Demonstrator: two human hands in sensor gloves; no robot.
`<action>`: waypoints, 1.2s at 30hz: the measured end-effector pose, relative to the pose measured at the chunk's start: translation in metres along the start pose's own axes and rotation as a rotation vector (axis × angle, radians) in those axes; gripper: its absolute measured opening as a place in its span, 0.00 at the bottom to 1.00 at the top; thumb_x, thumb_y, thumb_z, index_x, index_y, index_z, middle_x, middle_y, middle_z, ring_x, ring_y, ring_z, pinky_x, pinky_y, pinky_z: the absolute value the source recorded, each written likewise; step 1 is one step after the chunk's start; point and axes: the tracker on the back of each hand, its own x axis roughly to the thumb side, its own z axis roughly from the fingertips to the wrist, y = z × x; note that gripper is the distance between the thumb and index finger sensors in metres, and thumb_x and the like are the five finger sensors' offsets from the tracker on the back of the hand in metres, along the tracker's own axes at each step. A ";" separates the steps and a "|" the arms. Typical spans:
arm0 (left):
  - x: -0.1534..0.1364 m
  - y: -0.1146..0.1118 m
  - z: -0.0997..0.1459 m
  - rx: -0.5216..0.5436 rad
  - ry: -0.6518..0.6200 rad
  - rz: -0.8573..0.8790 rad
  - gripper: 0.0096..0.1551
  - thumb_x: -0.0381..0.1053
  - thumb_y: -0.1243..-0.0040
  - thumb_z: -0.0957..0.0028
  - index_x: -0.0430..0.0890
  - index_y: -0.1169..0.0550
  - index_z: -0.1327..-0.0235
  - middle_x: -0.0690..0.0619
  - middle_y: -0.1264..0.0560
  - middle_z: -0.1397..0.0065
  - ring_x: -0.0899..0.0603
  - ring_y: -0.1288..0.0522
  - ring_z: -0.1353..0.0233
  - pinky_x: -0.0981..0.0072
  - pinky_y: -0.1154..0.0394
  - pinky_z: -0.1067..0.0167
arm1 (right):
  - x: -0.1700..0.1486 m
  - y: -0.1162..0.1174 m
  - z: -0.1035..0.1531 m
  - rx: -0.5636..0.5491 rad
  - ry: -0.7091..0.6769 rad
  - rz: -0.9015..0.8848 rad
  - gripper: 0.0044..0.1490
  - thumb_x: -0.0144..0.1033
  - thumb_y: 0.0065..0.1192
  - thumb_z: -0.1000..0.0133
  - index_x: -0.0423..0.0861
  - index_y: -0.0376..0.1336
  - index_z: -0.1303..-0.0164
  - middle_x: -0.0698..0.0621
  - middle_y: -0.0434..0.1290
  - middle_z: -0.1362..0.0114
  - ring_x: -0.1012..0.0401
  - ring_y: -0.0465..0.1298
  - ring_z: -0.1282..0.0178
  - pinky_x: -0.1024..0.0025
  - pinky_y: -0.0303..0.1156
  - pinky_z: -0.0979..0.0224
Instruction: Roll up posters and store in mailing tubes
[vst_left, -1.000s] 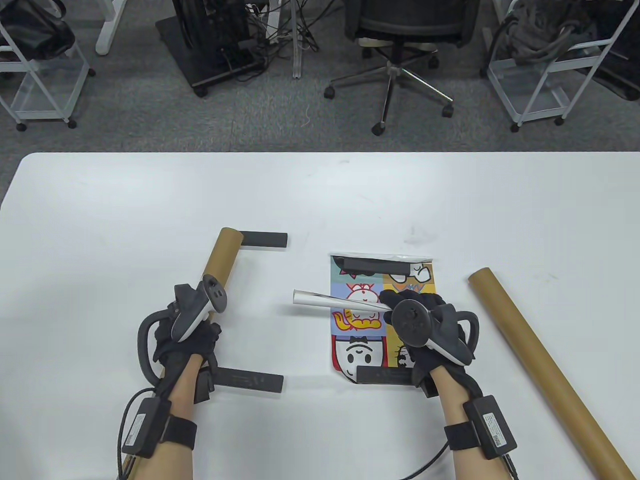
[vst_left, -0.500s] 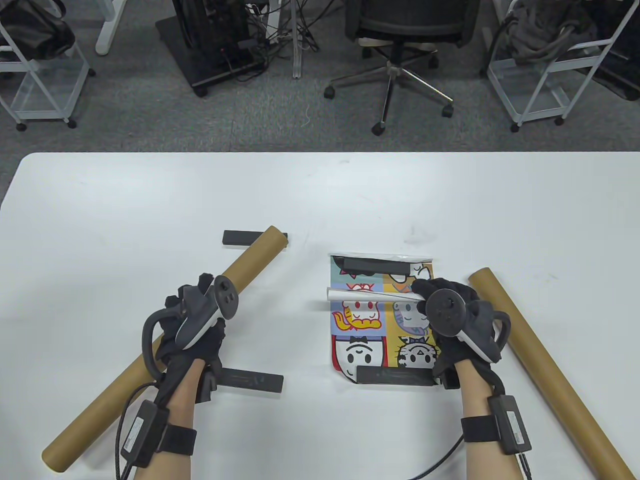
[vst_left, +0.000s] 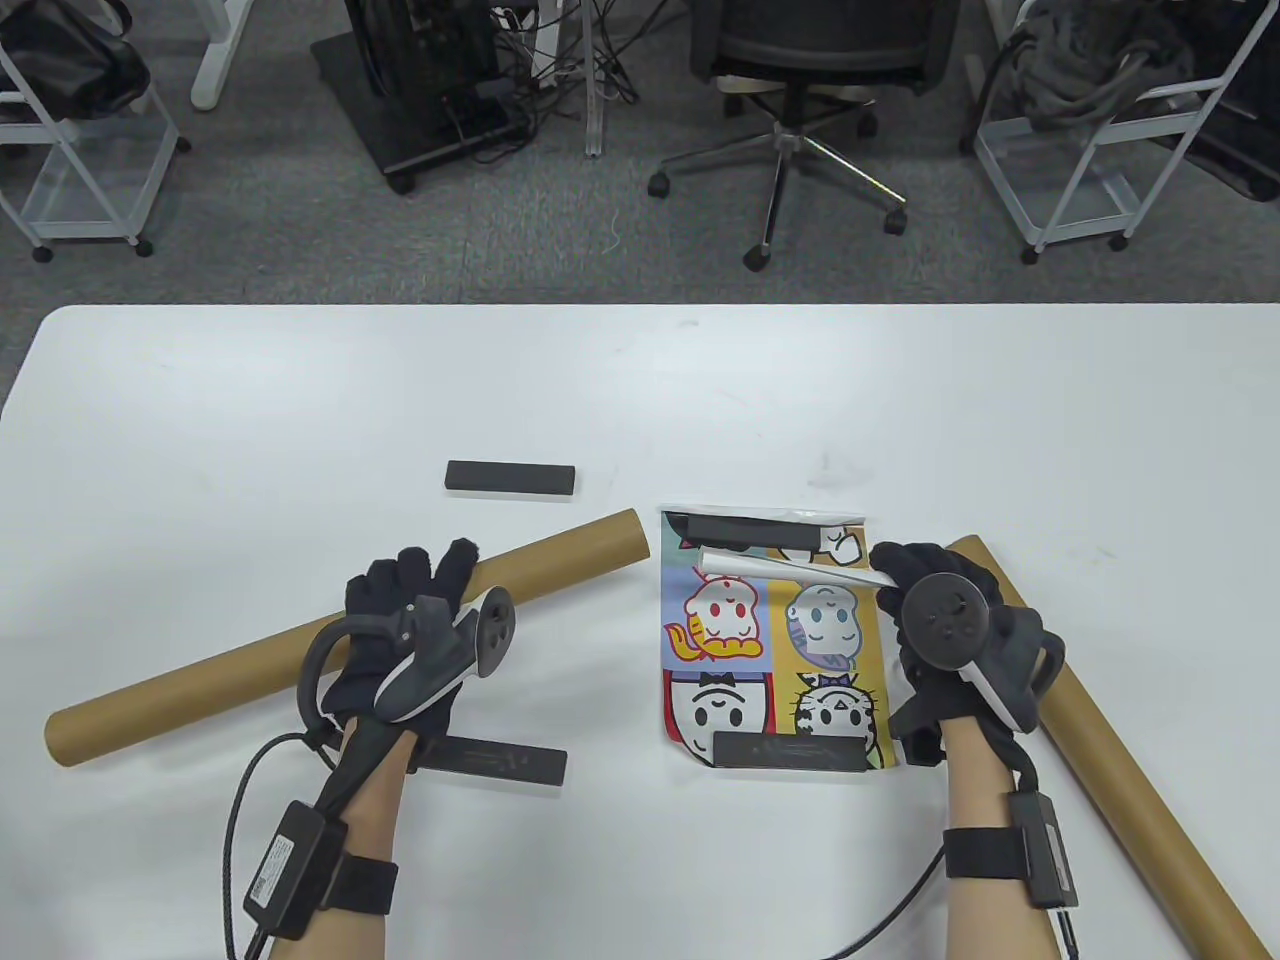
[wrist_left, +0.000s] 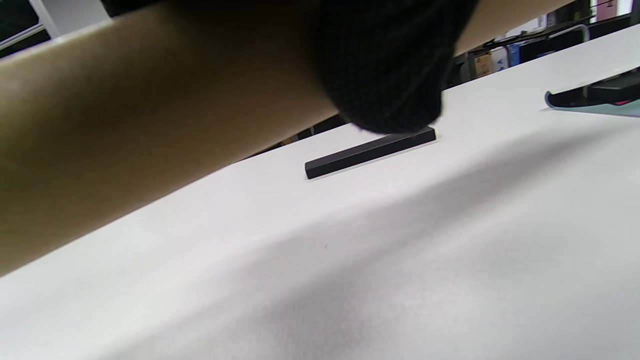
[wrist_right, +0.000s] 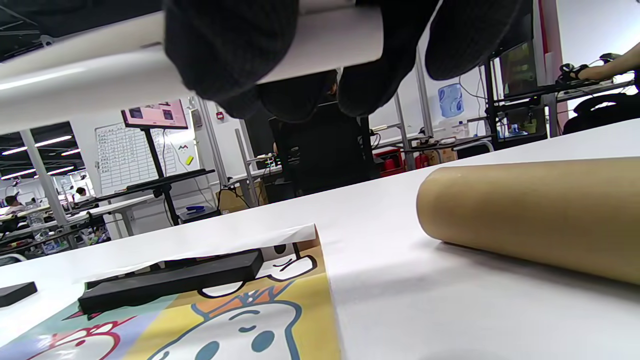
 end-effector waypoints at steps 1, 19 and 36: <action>0.001 -0.001 0.000 0.012 -0.017 -0.007 0.54 0.52 0.33 0.49 0.60 0.50 0.14 0.48 0.39 0.14 0.35 0.35 0.17 0.38 0.36 0.17 | -0.001 0.000 0.000 0.002 0.001 0.001 0.31 0.35 0.62 0.50 0.56 0.65 0.34 0.52 0.70 0.25 0.42 0.69 0.23 0.33 0.60 0.22; 0.019 0.005 0.005 0.064 -0.094 -0.051 0.54 0.53 0.32 0.50 0.63 0.50 0.15 0.49 0.38 0.14 0.36 0.34 0.17 0.39 0.35 0.17 | 0.030 0.003 0.007 0.006 -0.121 0.069 0.31 0.36 0.61 0.50 0.54 0.65 0.33 0.51 0.71 0.26 0.42 0.70 0.26 0.32 0.61 0.24; 0.039 0.014 0.013 0.105 -0.169 -0.011 0.54 0.53 0.33 0.50 0.62 0.49 0.15 0.49 0.38 0.14 0.36 0.34 0.18 0.39 0.34 0.18 | 0.085 0.011 0.026 0.032 -0.337 0.128 0.31 0.38 0.60 0.48 0.52 0.64 0.31 0.48 0.71 0.27 0.43 0.72 0.30 0.35 0.64 0.25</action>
